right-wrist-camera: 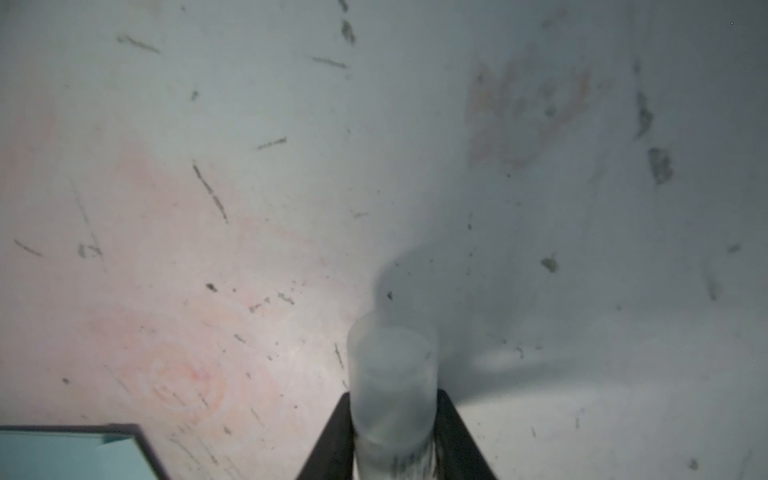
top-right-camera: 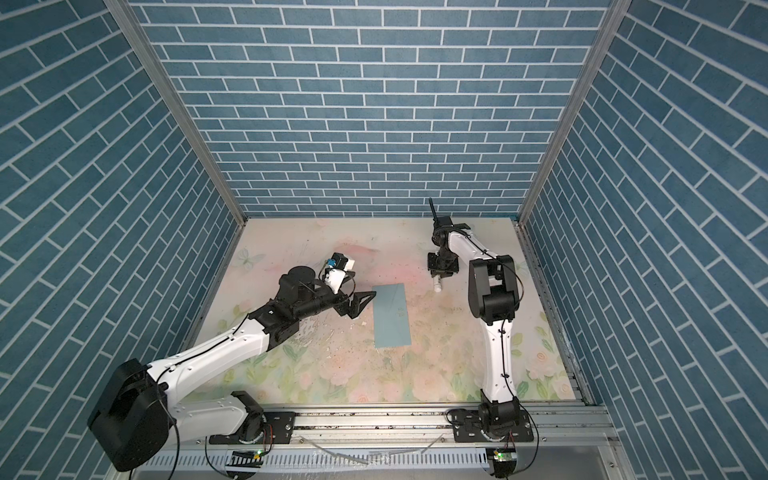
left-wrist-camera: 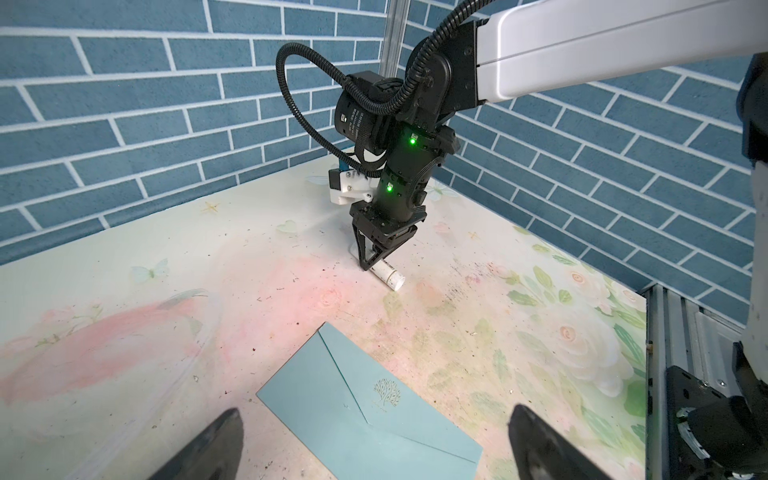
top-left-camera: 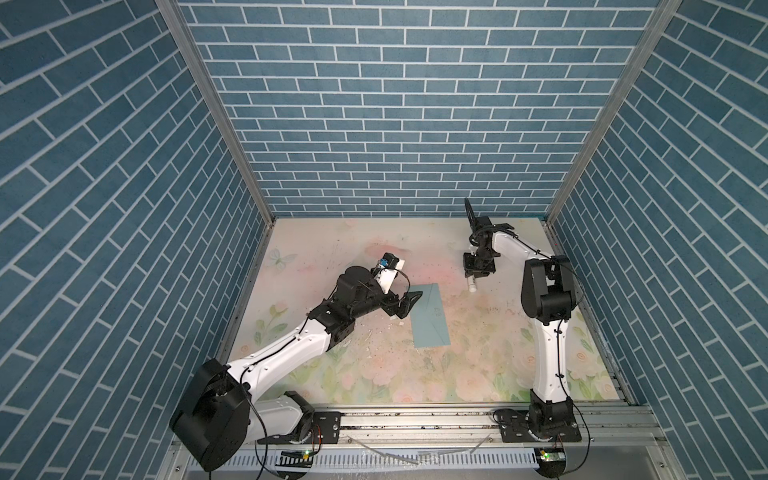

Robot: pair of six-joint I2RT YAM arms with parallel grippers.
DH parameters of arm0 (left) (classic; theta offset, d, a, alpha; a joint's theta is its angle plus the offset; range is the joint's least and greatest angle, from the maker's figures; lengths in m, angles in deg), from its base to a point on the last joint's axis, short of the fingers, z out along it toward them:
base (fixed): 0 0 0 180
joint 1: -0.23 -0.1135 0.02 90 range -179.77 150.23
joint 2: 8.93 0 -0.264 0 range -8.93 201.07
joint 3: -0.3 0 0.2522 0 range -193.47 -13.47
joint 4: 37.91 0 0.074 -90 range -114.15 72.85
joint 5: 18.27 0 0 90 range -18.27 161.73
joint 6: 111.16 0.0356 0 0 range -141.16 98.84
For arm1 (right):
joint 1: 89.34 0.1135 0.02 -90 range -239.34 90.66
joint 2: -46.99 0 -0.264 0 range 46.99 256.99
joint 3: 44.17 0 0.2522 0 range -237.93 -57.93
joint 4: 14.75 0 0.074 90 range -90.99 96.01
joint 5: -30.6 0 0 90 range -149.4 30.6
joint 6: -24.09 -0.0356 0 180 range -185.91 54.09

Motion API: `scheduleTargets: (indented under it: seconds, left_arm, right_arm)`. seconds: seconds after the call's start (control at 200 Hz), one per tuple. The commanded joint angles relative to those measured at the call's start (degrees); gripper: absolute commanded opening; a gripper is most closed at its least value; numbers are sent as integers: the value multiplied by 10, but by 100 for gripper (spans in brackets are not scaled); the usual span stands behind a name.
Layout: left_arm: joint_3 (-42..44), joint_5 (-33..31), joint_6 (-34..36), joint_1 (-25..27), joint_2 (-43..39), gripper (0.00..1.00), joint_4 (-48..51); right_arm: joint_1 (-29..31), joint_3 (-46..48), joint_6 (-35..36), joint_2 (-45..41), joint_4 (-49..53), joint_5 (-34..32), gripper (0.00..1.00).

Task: Place the letter into the envelope and seal it
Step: 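Lower the capped glue stick onto the table beyond the envelope with the right gripper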

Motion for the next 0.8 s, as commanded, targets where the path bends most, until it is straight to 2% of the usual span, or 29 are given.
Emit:
scheduleTargets:
  seconds: [0.0, 0.085, 0.22, 0.795]
  left_arm:
    - [11, -6, -8, -4, -9, 100, -17]
    - [13, -7, -9, -4, -8, 100, -19]
    - [14, -8, -10, -5, -9, 100, -21]
    - [32, -24, -12, -9, -26, 100, -22]
  right_arm:
    - [-1, -8, 10, 29, 18, 9, 48]
    - [-1, -10, 10, 29, 18, 13, 56]
    - [-1, -14, 10, 31, 19, 15, 59]
    - [-1, -23, 9, 25, 21, 20, 64]
